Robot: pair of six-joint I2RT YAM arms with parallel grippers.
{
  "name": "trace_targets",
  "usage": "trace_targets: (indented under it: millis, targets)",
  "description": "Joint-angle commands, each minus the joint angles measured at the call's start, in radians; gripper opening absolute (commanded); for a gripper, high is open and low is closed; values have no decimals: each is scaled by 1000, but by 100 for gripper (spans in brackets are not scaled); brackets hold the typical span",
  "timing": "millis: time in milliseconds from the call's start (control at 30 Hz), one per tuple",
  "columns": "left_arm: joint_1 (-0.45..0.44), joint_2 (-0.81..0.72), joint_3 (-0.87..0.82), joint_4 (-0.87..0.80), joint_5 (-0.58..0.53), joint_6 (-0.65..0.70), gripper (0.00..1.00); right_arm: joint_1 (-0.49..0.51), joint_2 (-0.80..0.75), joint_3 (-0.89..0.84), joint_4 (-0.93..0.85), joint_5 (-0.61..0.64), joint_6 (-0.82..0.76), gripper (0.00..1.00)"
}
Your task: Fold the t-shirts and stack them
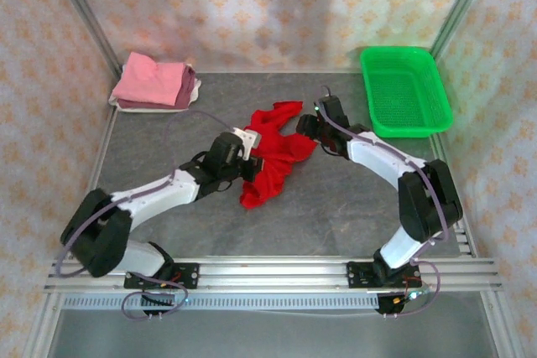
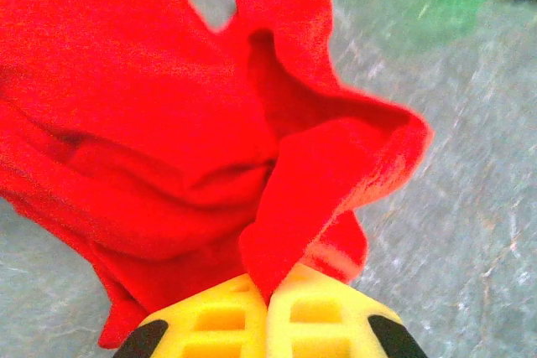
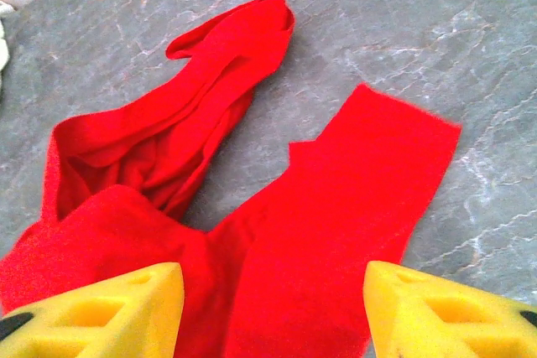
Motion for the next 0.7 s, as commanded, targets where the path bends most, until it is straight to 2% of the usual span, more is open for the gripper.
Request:
trace_targets:
  millis: [0, 100, 167, 233, 300, 400, 467, 600, 667]
  targets:
    - [6, -83, -3, -130, -96, 51, 0, -3, -41, -15, 25, 48, -70, 59]
    - [6, -169, 3, -189, -133, 91, 0, -8, -41, -8, 6, 49, -143, 62]
    - [9, -218, 3, -213, -151, 124, 0, -23, -47, -13, 18, -16, -195, 64]
    - [11, -253, 3, -240, -175, 153, 0, -53, -49, -32, 40, -79, -211, 75]
    - [14, -282, -2, -256, -190, 175, 0, -113, -25, -41, 63, -227, -166, 78]
    - [15, -311, -12, -264, -205, 201, 0, -153, 45, -50, 92, -330, -68, 78]
    - [15, -324, -31, -249, -224, 208, 0, -147, 100, -37, 71, -367, -27, 78]
    - [17, -316, -31, -242, -227, 212, 0, -117, 193, -61, 189, -496, 90, 78]
    - [17, -310, -21, -250, -230, 209, 0, -78, 215, -60, 204, -504, 87, 78]
